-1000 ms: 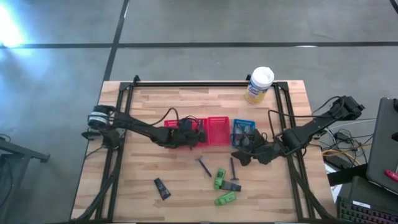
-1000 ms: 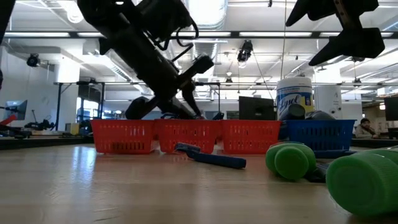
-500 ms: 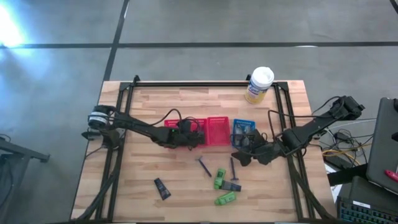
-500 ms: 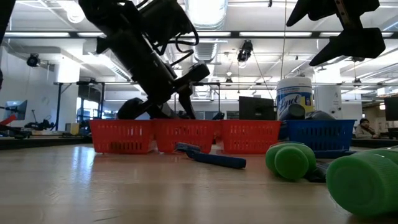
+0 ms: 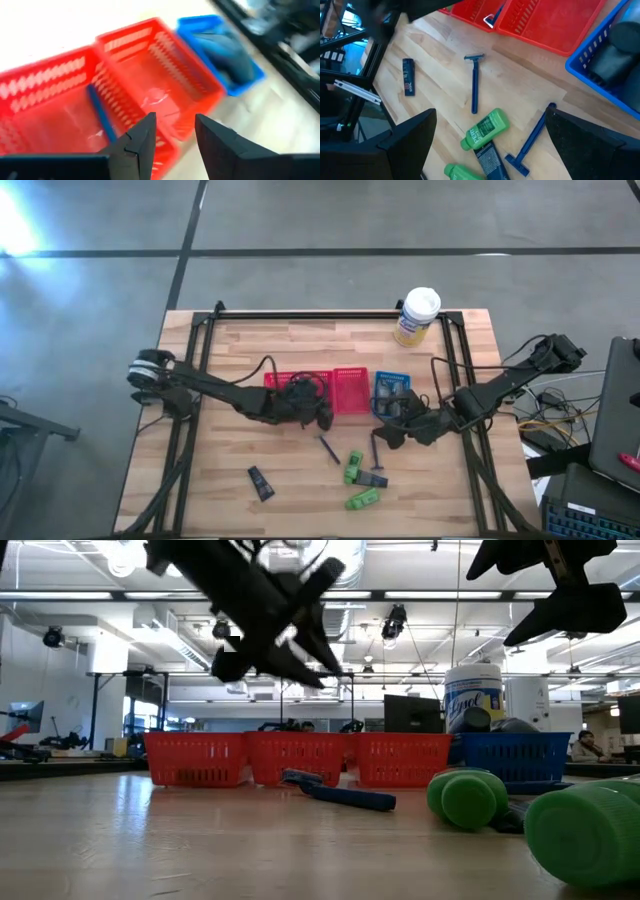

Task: Pick & Place Travel size toiletries
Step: Put the blue razor into the middle red bin

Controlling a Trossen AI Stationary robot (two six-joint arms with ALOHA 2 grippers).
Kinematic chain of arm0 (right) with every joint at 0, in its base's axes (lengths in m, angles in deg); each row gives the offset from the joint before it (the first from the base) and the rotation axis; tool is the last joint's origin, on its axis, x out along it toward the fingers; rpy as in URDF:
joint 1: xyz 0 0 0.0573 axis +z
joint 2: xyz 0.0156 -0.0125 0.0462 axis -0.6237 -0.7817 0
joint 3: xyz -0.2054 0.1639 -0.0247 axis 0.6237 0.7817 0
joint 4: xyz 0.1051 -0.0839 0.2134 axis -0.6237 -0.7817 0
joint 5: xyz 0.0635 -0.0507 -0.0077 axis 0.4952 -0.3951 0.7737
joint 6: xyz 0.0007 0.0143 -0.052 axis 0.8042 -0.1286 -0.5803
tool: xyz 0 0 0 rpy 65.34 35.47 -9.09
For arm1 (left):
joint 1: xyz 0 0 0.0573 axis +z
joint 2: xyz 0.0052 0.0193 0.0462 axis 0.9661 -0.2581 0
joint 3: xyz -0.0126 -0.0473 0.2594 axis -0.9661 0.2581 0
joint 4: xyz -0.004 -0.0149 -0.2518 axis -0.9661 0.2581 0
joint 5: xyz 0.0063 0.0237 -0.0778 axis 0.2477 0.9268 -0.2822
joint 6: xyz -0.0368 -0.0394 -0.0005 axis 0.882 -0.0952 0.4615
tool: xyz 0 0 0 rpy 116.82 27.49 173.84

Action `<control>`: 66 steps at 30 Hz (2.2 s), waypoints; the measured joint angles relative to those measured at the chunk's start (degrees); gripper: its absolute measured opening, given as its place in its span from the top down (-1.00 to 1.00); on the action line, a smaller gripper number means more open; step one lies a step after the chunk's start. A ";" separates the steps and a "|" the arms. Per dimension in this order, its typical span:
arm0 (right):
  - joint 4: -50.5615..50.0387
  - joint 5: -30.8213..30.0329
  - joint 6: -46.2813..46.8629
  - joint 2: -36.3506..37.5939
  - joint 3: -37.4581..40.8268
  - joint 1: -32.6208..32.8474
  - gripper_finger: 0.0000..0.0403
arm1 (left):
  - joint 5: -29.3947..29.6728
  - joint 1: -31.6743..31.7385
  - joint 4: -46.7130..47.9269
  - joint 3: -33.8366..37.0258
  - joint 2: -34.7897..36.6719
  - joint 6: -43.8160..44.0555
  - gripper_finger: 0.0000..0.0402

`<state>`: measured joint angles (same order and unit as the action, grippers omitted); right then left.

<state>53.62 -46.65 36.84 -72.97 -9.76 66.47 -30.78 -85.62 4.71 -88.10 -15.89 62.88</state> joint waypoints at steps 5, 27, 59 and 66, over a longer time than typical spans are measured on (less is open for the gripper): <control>-0.03 0.05 -0.16 0.00 0.00 0.00 -0.83 | 0.00 -2.45 -0.05 -1.22 1.75 -5.46 0.30; 6.84 11.24 3.39 -9.71 0.00 0.15 -0.83 | -19.70 -14.18 8.37 -1.45 2.59 -29.50 0.30; -1.55 19.00 15.26 -23.41 -5.46 3.43 -0.83 | -13.46 -17.64 13.96 -1.33 2.61 -28.40 0.30; -6.64 18.54 13.27 -20.19 -5.68 3.43 -0.83 | -18.32 -13.69 8.66 -1.26 1.82 -44.83 0.30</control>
<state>46.98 -28.11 50.11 -93.16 -15.44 69.90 -49.10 -99.31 13.36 -89.36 -14.07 18.05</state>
